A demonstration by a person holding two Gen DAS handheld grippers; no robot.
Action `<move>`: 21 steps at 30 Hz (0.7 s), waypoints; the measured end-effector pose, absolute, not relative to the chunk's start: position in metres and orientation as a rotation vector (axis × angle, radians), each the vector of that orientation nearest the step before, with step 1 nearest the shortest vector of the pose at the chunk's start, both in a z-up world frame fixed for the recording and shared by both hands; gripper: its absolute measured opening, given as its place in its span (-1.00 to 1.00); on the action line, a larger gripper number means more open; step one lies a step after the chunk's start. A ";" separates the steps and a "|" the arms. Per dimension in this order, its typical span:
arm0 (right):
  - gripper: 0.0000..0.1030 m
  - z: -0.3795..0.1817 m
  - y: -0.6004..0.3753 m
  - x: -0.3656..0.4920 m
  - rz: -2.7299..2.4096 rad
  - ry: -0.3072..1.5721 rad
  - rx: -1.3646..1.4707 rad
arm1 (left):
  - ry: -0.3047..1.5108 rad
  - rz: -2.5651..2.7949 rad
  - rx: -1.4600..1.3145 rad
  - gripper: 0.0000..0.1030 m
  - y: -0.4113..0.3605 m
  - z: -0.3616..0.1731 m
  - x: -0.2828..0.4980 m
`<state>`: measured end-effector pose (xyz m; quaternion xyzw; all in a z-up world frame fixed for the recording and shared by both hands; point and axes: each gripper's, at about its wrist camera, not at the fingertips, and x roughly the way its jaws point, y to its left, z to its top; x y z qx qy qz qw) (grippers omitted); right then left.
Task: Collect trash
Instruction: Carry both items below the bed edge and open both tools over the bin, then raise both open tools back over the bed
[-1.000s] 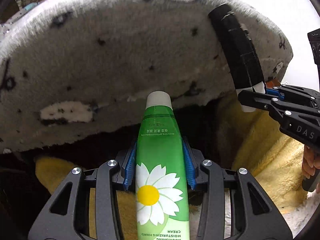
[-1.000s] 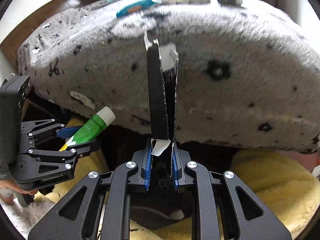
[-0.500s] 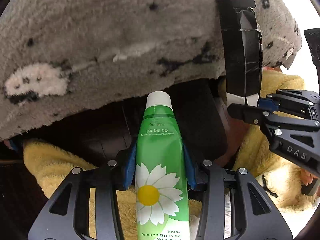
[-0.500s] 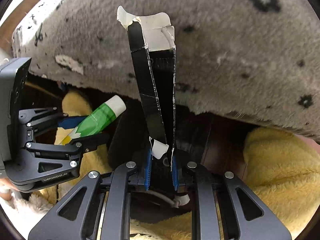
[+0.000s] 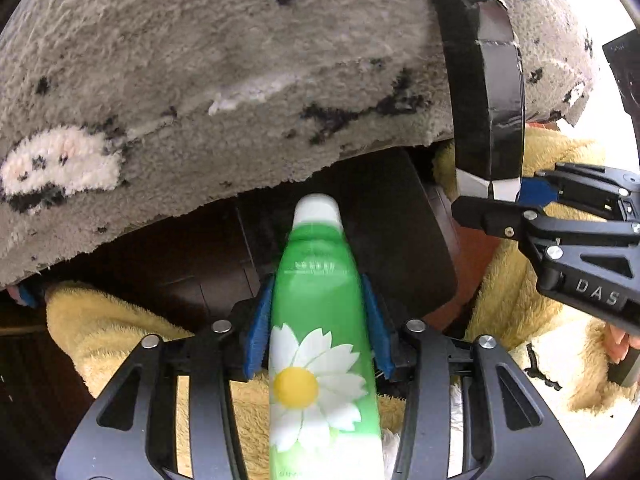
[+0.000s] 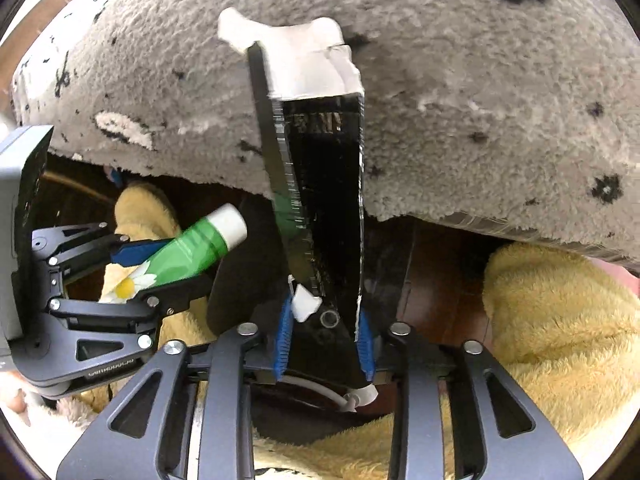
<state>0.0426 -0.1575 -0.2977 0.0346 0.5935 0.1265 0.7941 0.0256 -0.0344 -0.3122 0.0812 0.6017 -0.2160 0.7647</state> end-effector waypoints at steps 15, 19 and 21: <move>0.61 -0.264 -0.177 0.042 0.210 1.172 0.074 | 1.200 -0.434 0.233 0.58 -0.039 -0.274 0.027; 0.64 -0.252 -0.179 0.044 0.207 1.142 0.075 | 1.154 -0.421 0.246 0.67 -0.038 -0.255 0.028; 0.65 -0.242 -0.184 0.045 0.201 1.118 0.078 | 1.125 -0.411 0.258 0.69 -0.038 -0.244 0.027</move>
